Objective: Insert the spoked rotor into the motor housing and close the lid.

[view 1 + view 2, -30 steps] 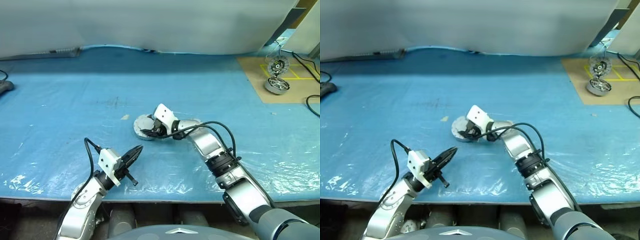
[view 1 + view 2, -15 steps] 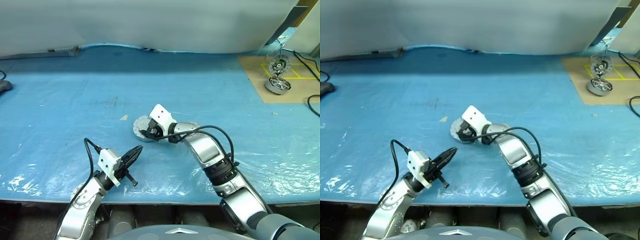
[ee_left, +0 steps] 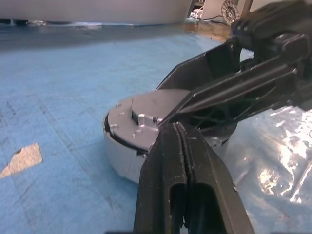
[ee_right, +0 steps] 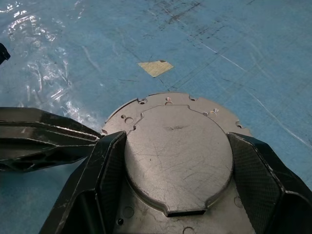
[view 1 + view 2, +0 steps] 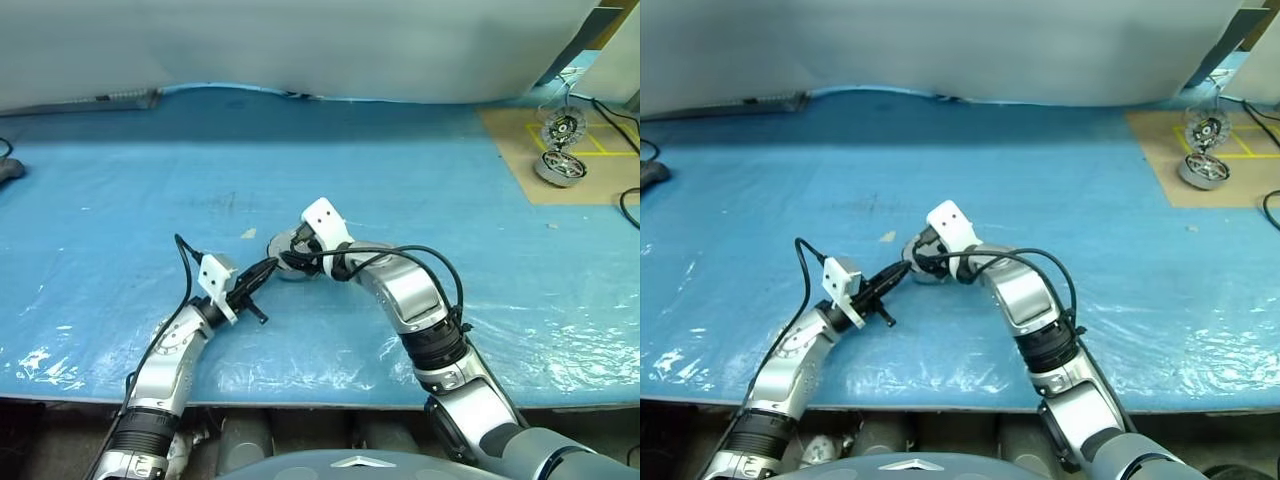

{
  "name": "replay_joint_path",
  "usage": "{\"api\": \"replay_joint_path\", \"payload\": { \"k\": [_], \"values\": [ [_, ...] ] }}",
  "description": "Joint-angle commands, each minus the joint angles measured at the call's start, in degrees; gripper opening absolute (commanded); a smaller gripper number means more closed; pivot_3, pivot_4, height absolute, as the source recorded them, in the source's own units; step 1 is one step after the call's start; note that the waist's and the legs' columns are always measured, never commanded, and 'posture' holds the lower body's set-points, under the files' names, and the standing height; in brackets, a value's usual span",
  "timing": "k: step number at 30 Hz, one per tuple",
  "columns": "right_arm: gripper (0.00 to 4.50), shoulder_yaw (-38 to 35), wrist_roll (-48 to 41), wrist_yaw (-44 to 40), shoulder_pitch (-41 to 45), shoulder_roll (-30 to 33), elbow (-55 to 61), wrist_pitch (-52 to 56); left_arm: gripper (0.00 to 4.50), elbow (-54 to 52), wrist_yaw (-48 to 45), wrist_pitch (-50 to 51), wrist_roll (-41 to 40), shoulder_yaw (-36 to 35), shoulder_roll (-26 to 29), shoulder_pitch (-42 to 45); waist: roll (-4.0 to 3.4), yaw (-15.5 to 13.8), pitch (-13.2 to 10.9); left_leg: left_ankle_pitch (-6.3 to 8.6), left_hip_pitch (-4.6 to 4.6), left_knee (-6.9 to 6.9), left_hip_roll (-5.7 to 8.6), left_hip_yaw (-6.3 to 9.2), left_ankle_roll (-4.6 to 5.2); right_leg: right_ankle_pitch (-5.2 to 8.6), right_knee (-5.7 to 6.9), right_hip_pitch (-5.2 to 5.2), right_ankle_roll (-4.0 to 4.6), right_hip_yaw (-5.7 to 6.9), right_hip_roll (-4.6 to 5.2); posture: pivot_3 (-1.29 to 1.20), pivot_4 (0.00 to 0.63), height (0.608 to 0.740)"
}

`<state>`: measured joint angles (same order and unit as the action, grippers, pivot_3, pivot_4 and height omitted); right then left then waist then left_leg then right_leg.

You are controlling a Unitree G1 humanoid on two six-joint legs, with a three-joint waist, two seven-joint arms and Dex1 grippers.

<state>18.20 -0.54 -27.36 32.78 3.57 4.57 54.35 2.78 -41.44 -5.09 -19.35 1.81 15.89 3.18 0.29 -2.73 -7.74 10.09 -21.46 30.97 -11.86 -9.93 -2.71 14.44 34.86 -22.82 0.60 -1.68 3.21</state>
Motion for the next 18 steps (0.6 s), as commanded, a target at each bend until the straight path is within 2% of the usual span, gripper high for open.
{"api": "replay_joint_path", "payload": {
  "k": [1,9,14,18],
  "values": [
    [2.95,-1.2,-0.9,0.8,1.0,0.5,1.6,0.7,0.00,-2.8,0.2,1.0,-1.1,-0.9,0.3,0.4,0.01,0.0,0.0,0.00,-0.01,0.01,0.02,0.00,0.00,0.00,0.00,0.01,0.00,0.00,0.03,0.00,0.150,0.740],
    [2.95,-0.1,-1.8,0.0,0.8,2.2,2.4,-1.8,0.00,-2.0,1.3,0.2,-0.8,-2.2,0.2,-0.1,0.02,0.0,0.0,0.00,-0.01,0.11,0.04,0.00,0.00,-0.01,0.01,0.04,-0.01,-0.01,0.08,0.00,0.150,0.740],
    [2.95,2.1,-2.2,-2.6,-1.4,4.7,2.0,-7.5,0.00,-2.5,1.6,1.6,-1.4,-3.9,1.6,1.1,0.04,-0.2,0.0,0.00,-0.02,0.11,0.04,0.00,0.00,-0.01,0.01,0.04,-0.01,0.00,0.07,0.00,0.150,0.740],
    [2.95,1.7,-2.6,-2.9,-1.1,4.6,0.2,-8.6,0.00,0.7,0.4,-0.1,-1.4,-5.3,2.3,1.5,0.05,-0.1,0.0,0.00,-0.03,0.10,0.04,0.00,0.00,-0.01,0.01,0.03,-0.01,0.01,0.06,0.00,0.150,0.740]
  ]
}}
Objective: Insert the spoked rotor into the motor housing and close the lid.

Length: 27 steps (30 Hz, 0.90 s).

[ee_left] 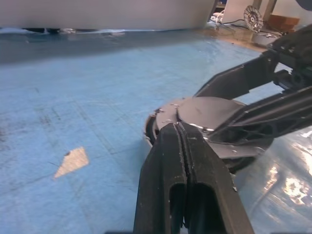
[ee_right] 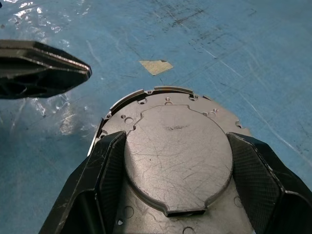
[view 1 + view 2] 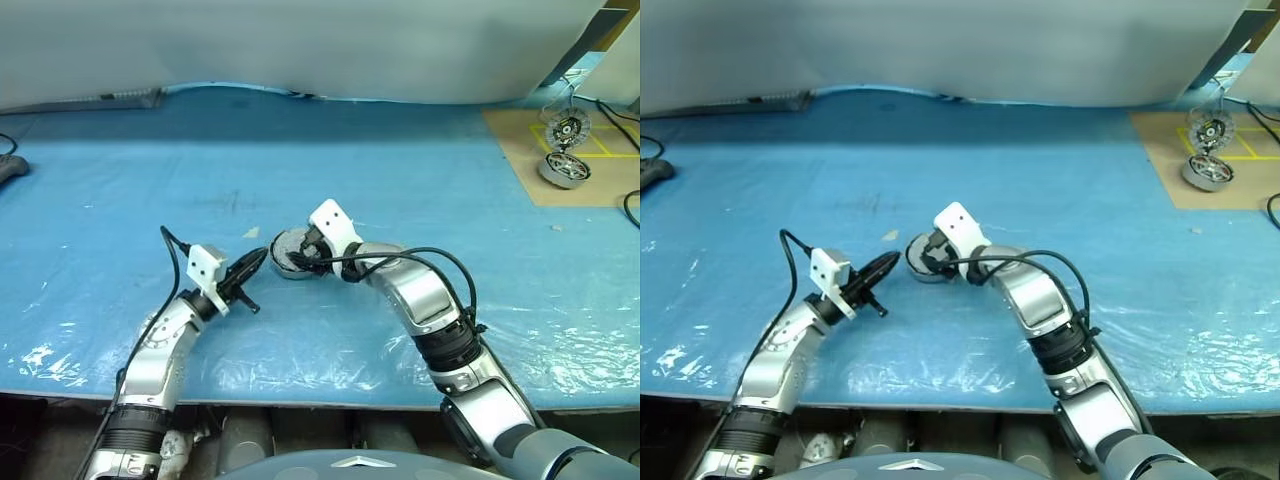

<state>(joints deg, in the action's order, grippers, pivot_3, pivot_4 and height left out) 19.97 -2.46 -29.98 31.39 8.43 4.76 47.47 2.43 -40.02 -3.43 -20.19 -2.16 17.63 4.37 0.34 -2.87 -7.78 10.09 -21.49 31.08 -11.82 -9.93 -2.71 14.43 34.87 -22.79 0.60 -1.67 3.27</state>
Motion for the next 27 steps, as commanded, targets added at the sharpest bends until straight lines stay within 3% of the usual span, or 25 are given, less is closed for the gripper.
{"api": "replay_joint_path", "payload": {
  "k": [1,13,27],
  "values": [
    [2.95,0.1,-0.5,-0.2,0.3,-0.2,-0.7,-2.1,0.00,1.5,-1.1,-2.2,-0.4,-1.5,0.5,0.2,0.00,0.0,0.0,0.00,0.00,0.00,0.00,0.00,0.00,0.00,0.00,0.00,0.00,0.00,0.00,0.00,0.150,0.740],
    [2.95,-0.3,0.0,5.2,0.3,-5.1,-1.9,1.6,0.00,0.0,0.2,-4.6,1.1,-0.9,-1.0,-2.2,0.02,0.2,0.0,0.00,0.01,0.05,-0.02,0.01,0.00,0.00,0.05,0.00,0.01,0.00,0.00,0.00,0.150,0.740],
    [2.95,2.1,3.0,7.8,-2.3,-3.5,-5.9,-4.0,0.00,-6.6,2.8,0.7,0.8,-0.1,-0.7,-2.7,0.02,0.3,0.0,0.00,0.12,0.13,-0.03,0.01,0.00,0.00,0.11,0.10,0.01,-0.02,0.00,0.00,0.150,0.740]
  ]
}}
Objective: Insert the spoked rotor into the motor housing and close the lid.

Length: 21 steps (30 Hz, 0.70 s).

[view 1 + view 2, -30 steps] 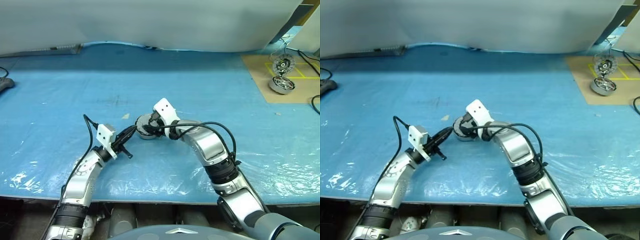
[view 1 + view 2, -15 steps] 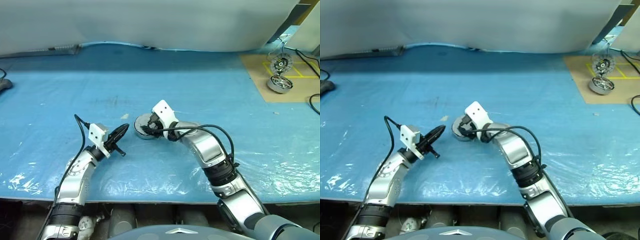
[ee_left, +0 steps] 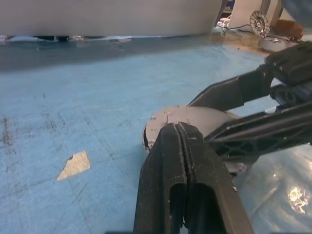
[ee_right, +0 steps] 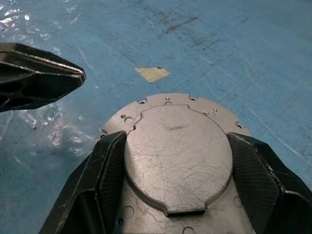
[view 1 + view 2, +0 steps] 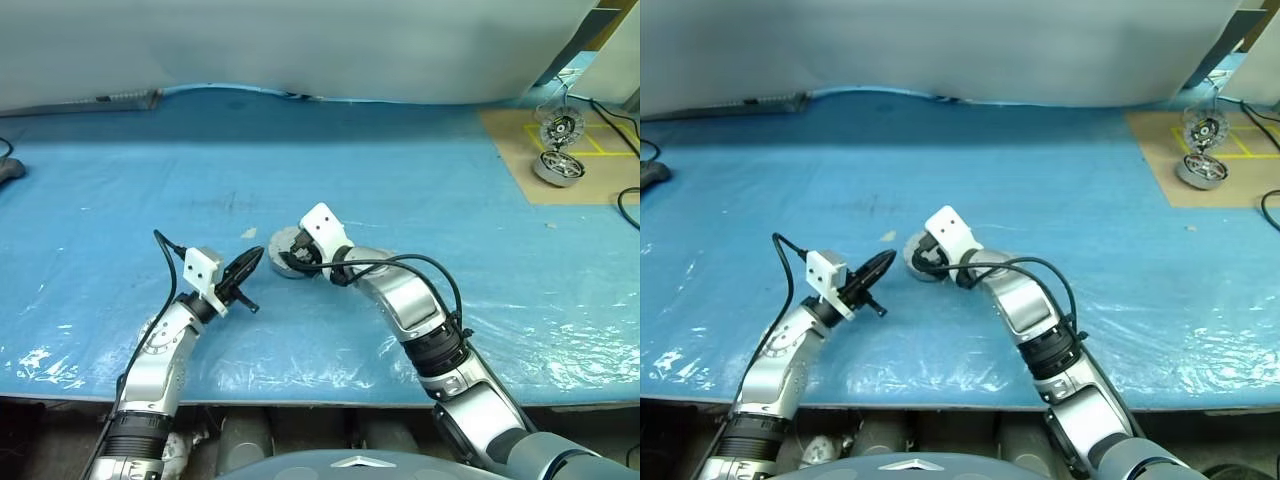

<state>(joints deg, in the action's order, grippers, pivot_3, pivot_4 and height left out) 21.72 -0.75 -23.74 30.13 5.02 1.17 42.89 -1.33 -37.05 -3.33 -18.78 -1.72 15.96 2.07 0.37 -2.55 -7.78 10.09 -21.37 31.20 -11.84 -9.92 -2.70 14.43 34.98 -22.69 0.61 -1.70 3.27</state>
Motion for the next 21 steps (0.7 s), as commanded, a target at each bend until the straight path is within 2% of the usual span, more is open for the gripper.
{"api": "replay_joint_path", "payload": {
  "k": [1,11,21],
  "values": [
    [2.95,0.2,1.4,1.9,-1.0,-0.2,-2.4,0.7,0.00,-3.2,-0.2,0.8,-0.8,-0.7,1.1,-0.6,0.00,0.0,0.0,0.00,0.04,0.00,0.00,0.00,0.00,0.00,0.00,0.03,0.00,-0.01,0.00,0.00,0.150,0.740],
    [2.95,0.2,2.0,3.8,-1.1,-1.2,-3.5,0.7,0.00,-5.1,0.0,4.4,-1.9,-1.1,1.6,0.7,-0.01,0.0,0.0,0.00,0.12,0.06,0.00,-0.01,0.01,0.01,0.02,0.10,0.01,-0.06,0.00,0.00,0.150,0.740],
    [2.95,1.4,2.8,3.7,-1.5,-0.7,-5.1,0.3,0.00,-0.3,-2.8,4.0,-3.4,-3.0,3.2,3.4,-0.01,0.0,0.0,0.00,0.15,0.06,0.01,-0.02,0.01,0.01,0.00,0.12,0.01,-0.08,0.00,0.00,0.150,0.740]
  ]
}}
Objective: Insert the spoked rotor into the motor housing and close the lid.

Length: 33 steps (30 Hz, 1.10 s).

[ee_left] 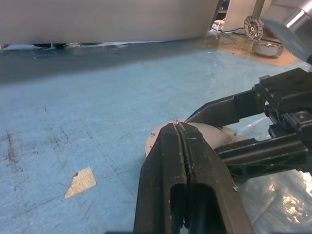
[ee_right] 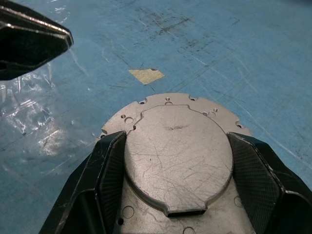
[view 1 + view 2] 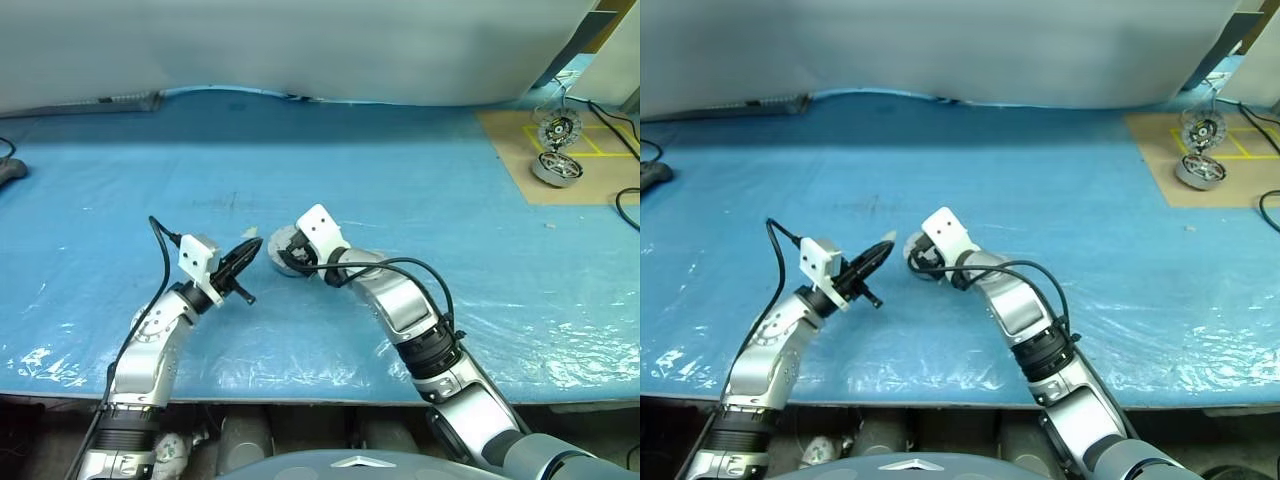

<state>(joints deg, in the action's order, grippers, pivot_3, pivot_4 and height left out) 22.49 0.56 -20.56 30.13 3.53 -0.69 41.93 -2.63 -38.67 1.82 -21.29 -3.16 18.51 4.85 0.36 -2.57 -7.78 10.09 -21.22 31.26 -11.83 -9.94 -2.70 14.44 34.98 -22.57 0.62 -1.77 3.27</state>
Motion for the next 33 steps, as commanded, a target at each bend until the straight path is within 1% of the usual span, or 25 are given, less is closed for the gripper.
{"api": "replay_joint_path", "payload": {
  "k": [1,5,9,11,13,16,17,20,23,25,28,30,33],
  "values": [
    [2.95,0.7,1.5,0.4,-1.4,0.9,-3.4,1.1,0.00,2.2,-1.8,-1.8,-1.0,-1.9,0.8,0.7,0.00,0.0,0.0,0.00,0.00,0.00,-0.01,0.00,0.00,0.00,0.00,-0.01,0.00,0.00,-0.01,0.00,0.150,0.740],
    [2.95,0.4,-0.2,-2.8,-1.6,1.9,-4.3,-0.7,0.00,10.2,-5.9,-7.7,-0.8,-3.2,0.5,0.5,0.00,0.0,0.0,0.00,0.04,-0.01,0.00,0.00,0.00,0.00,-0.02,0.04,0.00,-0.01,0.00,0.00,0.150,0.740],
    [2.95,-0.2,0.4,-3.3,-2.2,2.8,-7.2,-3.1,0.00,13.2,-4.6,-10.0,1.1,-2.8,-0.4,1.2,0.02,-0.1,0.0,0.00,0.07,-0.02,-0.01,0.00,0.00,0.00,-0.09,0.12,0.00,0.01,0.01,0.00,0.150,0.740],
    [2.95,0.1,0.8,-3.7,-2.6,3.3,-8.2,-4.1,0.00,13.9,0.7,-5.6,3.4,-2.0,-1.0,3.3,0.02,-0.1,0.0,0.00,0.12,-0.02,-0.02,0.00,0.00,0.00,-0.08,0.17,0.00,0.03,0.01,0.00,0.150,0.740],
    [2.95,0.3,1.0,-4.0,-3.0,3.6,-8.5,-4.6,0.00,11.4,5.1,-2.4,3.7,-1.7,-3.2,3.4,0.02,-0.1,0.0,0.01,0.15,-0.01,-0.02,0.01,0.01,0.01,-0.06,0.21,0.02,0.05,0.03,0.00,0.150,0.740],
    [2.95,0.2,1.1,-4.1,-3.1,3.8,-8.9,-5.0,0.00,7.7,8.7,4.0,2.6,-1.1,-5.6,2.0,0.05,-0.1,0.0,0.01,0.17,0.00,-0.01,0.00,0.01,0.11,-0.10,0.26,0.19,0.00,0.13,0.00,0.150,0.740],
    [2.95,0.1,1.1,-4.2,-3.1,3.9,-9.0,-5.1,0.00,7.7,9.4,6.9,2.1,-1.1,-5.9,2.8,0.06,-0.1,0.0,0.01,0.17,0.00,-0.01,0.00,0.01,0.11,-0.13,0.27,0.19,0.00,0.12,0.00,0.150,0.740],
    [2.95,0.2,1.3,-4.3,-3.1,3.8,-9.4,-5.3,0.00,8.8,7.2,15.2,-2.0,-1.5,-5.5,7.6,0.05,-0.2,0.0,0.00,0.16,-0.03,-0.03,0.01,0.01,0.06,-0.12,0.23,0.11,0.05,0.01,0.00,0.150,0.740],
    [2.95,0.5,1.5,-4.3,-3.1,3.9,-9.6,-5.6,0.00,10.8,6.4,22.4,-6.5,-4.0,-4.8,13.7,0.05,-0.3,0.0,0.00,0.15,-0.02,0.01,0.02,0.01,0.11,-0.10,0.24,0.21,0.06,0.04,0.00,0.150,0.740],
    [2.95,0.4,1.6,-4.1,-3.1,3.9,-9.7,-5.7,0.00,13.0,6.6,24.2,-8.4,-6.1,-4.6,17.5,0.05,-0.2,0.0,0.00,0.17,0.02,0.04,0.02,0.01,0.10,-0.10,0.25,0.23,0.02,0.07,0.00,0.150,0.740],
    [2.95,0.3,1.6,-3.8,-3.2,3.8,-9.6,-5.6,0.00,16.0,5.4,25.5,-9.2,-7.3,-4.0,21.4,0.04,-0.1,0.0,0.00,0.18,0.01,0.05,0.01,0.01,0.09,-0.12,0.26,0.22,0.01,0.06,0.00,0.150,0.740],
    [2.95,0.3,1.6,-3.8,-3.2,3.8,-9.6,-5.5,0.00,17.6,3.8,26.7,-9.5,-7.0,-3.4,22.8,0.03,-0.1,0.0,0.00,0.18,-0.01,0.05,0.01,0.01,-0.02,-0.15,0.26,0.03,0.02,0.05,0.00,0.150,0.740],
    [2.95,0.4,1.6,-3.7,-3.3,3.7,-9.7,-5.6,0.00,20.5,0.3,29.8,-9.4,-5.3,-2.0,24.5,0.03,-0.1,0.0,0.00,0.18,-0.06,0.04,0.01,0.01,-0.02,-0.18,0.25,0.02,0.03,0.03,0.00,0.150,0.740]
  ]
}}
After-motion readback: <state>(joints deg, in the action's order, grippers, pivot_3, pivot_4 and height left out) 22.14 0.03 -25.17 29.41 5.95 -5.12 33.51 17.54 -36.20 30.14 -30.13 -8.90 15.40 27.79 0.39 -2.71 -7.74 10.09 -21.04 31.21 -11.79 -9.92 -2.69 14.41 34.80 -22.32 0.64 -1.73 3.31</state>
